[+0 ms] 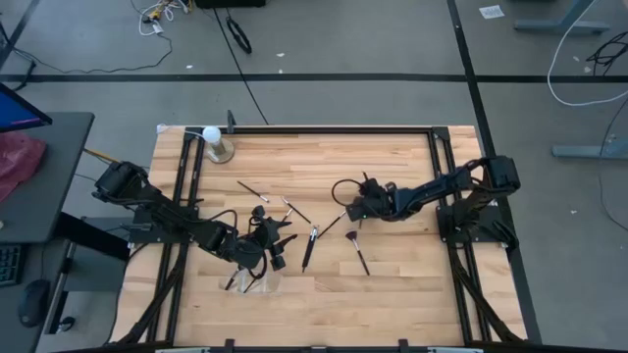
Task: Put items in baskets/containers
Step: Put the black lash brush into the transparent organizer
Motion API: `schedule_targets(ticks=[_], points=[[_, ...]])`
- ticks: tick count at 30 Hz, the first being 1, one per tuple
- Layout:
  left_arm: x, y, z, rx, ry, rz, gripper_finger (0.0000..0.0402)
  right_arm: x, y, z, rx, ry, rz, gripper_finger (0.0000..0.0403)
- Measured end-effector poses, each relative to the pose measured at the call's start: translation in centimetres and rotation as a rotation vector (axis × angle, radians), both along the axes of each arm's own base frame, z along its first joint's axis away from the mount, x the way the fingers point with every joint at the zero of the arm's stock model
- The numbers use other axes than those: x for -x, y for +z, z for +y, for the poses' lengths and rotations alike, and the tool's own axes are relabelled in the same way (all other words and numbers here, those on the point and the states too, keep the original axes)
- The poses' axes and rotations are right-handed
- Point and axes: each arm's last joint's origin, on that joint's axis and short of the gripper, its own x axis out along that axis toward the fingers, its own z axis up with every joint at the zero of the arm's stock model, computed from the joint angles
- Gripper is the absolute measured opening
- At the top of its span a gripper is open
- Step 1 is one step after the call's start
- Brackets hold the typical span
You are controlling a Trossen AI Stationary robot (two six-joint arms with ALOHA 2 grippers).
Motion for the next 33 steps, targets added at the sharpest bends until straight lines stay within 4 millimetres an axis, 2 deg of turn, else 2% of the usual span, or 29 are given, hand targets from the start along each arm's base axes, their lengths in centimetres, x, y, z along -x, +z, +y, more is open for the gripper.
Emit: schedule_targets(ticks=[7,10,16,19,22,26,33], points=[[0.0,0.0,0.0,0.0,0.0,0.0,0.0177,-0.7,0.2,-0.8,0.024,0.227,0.061,0.0201],[0.0,0.0,0.0,0.0,0.0,0.0,0.0177,-0.8,0.4,-0.2,0.051,0.298,0.086,0.0201],[0.0,0.0,0.0,0.004,0.001,-0.002,0.0177,-0.3,1.2,1.8,0.127,0.31,0.104,0.0201],[0.0,0.0,0.0,0.015,0.005,-0.006,0.0177,0.6,1.0,2.5,0.144,0.332,0.115,0.0201],[0.0,0.0,0.0,0.023,0.007,-0.01,0.0177,2.6,-0.1,2.4,0.135,0.319,0.131,0.0201],[0.0,0.0,0.0,0.023,0.007,-0.01,0.0177,4.5,-1.2,2.0,0.152,0.32,0.057,0.0201],[-0.1,0.0,0.1,0.022,0.013,-0.011,0.0177,6.3,-2.6,0.8,0.155,0.475,-0.036,0.0201]])
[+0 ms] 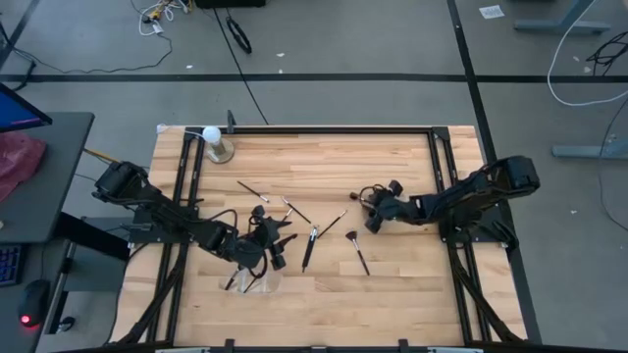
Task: Put items in baskets/containers
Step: Put the black lash brush into the transparent organizer
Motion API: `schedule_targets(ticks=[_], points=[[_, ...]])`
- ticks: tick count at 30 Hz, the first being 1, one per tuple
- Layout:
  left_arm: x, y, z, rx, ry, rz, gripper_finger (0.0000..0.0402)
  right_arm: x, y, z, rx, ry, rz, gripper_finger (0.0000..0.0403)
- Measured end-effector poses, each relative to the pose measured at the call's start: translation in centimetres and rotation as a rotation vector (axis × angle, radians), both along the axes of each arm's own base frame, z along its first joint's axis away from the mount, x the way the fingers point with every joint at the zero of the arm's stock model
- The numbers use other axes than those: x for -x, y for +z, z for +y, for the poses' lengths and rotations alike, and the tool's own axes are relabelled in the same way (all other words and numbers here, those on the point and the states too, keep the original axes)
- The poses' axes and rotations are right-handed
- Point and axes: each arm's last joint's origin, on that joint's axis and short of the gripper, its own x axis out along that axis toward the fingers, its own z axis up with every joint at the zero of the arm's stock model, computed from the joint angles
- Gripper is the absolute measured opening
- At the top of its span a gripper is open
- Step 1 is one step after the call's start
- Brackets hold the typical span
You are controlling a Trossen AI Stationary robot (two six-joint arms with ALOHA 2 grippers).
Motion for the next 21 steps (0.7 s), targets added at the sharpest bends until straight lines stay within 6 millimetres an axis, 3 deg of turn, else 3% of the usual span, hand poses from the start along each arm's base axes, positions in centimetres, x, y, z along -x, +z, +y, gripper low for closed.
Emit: schedule_targets(ticks=[7,17,21], points=[[-0.3,-0.1,0.6,0.024,-0.018,0.012,0.0177,1.1,-0.8,-1.3,-0.069,0.087,0.012,0.0173],[-0.4,-0.1,0.6,0.037,-0.039,0.019,0.0177,1.3,-1.0,-1.4,-0.008,0.19,0.063,0.0021],[-0.3,-0.1,0.4,0.033,-0.05,0.021,0.0177,1.4,-1.1,-1.4,-0.022,0.152,0.041,0.0011]])
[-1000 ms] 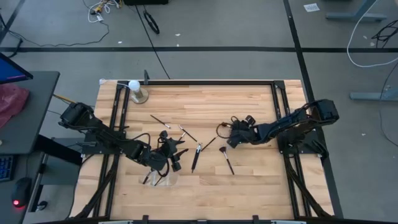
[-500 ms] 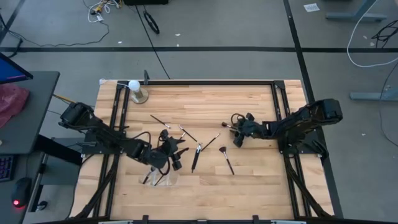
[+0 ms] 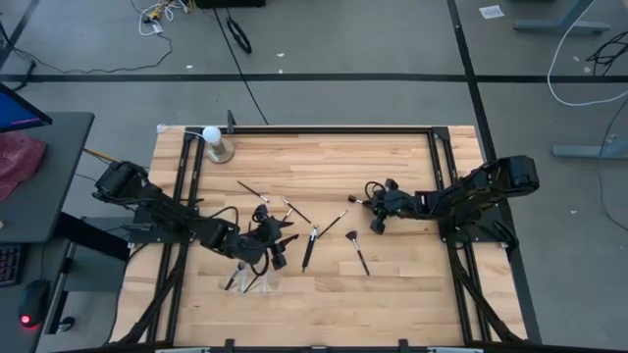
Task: Put items in baskets/containers
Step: Put the black lash brush into the transparent organizer
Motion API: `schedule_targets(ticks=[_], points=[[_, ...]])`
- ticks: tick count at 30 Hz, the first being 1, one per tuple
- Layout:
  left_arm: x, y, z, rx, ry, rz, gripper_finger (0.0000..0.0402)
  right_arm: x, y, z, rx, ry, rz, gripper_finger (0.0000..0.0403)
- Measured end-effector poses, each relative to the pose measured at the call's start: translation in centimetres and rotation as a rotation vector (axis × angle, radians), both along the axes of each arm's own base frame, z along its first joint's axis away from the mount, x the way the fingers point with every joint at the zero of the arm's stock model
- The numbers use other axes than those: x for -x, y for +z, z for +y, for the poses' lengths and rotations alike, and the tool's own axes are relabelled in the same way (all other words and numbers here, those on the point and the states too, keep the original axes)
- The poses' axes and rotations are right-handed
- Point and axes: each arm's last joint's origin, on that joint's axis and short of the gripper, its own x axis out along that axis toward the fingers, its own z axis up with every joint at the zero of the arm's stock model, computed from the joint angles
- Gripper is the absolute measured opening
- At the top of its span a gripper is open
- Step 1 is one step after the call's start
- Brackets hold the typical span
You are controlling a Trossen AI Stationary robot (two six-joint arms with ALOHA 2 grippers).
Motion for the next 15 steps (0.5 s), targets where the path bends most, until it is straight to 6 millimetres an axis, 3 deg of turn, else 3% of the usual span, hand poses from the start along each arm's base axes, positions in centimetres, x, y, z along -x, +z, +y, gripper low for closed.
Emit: schedule_targets(ticks=[8,15], points=[[0.5,0.1,-1.0,-0.062,-0.03,0.005,0.0177,-0.8,0.8,1.1,-0.015,-0.014,-0.186,0.0003],[0.4,0.2,-1.0,-0.094,-0.041,0.01,0.0177,-2.6,4.3,2.8,0.004,0.089,-0.57,0.0001]])
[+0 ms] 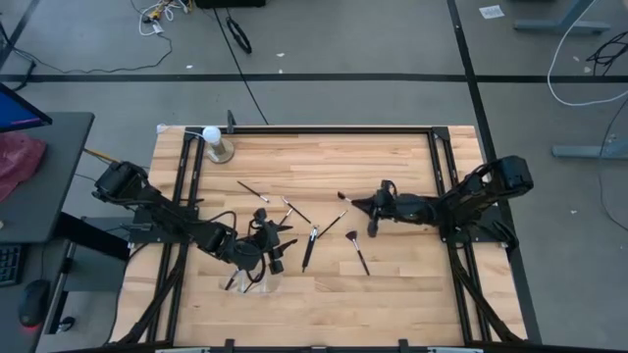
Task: Put items in baskets/containers
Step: Put the black lash brush into the transparent organizer
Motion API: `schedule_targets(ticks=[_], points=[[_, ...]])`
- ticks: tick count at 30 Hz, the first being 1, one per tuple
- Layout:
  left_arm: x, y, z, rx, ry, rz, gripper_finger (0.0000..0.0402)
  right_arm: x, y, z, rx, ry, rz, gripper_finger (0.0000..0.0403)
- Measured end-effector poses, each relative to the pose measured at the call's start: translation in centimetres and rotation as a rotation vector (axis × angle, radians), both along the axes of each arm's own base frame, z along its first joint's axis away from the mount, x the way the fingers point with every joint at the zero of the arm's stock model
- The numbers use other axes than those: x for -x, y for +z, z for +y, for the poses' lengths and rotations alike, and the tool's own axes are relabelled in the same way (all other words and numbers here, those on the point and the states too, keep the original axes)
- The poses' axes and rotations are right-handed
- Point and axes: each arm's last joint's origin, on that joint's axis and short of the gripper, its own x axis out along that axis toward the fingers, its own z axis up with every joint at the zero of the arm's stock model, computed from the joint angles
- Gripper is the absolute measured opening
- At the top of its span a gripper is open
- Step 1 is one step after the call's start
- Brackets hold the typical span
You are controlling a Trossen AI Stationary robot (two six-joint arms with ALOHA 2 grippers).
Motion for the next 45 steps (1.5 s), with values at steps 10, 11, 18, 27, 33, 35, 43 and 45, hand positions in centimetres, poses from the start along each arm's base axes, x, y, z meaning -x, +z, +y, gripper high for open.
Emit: schedule_targets(ticks=[10,11,18,27,33,35,43,45], points=[[-1.1,1.8,-0.5,-0.121,-0.262,-0.087,0.0177,-2.6,5.0,4.3,0.053,0.429,-0.364,0.0001],[-1.3,2.1,-0.5,-0.129,-0.303,-0.113,0.0177,-3.0,5.4,4.8,0.061,0.47,-0.373,0.0001],[-2.1,3.4,0.1,-0.194,-0.512,-0.22,0.0177,-4.6,7.1,7.5,0.118,0.683,-0.397,0.0002],[-2.7,5.1,1.1,-0.304,-0.716,-0.405,0.0237,-5.6,8.1,9.0,0.116,0.765,-0.381,0.0004],[-2.9,5.2,1.7,-0.299,-0.696,-0.416,0.0273,-6.2,8.8,9.3,0.134,0.77,-0.386,0.0004],[-2.9,5.4,1.6,-0.297,-0.718,-0.435,0.027,-6.4,8.8,9.4,0.134,0.771,-0.375,0.0004],[-2.8,5.8,1.6,-0.324,-0.731,-0.479,0.0233,-6.9,9.4,9.6,0.134,0.771,-0.378,0.0005],[-3.0,5.6,1.5,-0.324,-0.733,-0.479,0.0229,-7.1,9.7,9.6,0.135,0.77,-0.381,0.0005]])
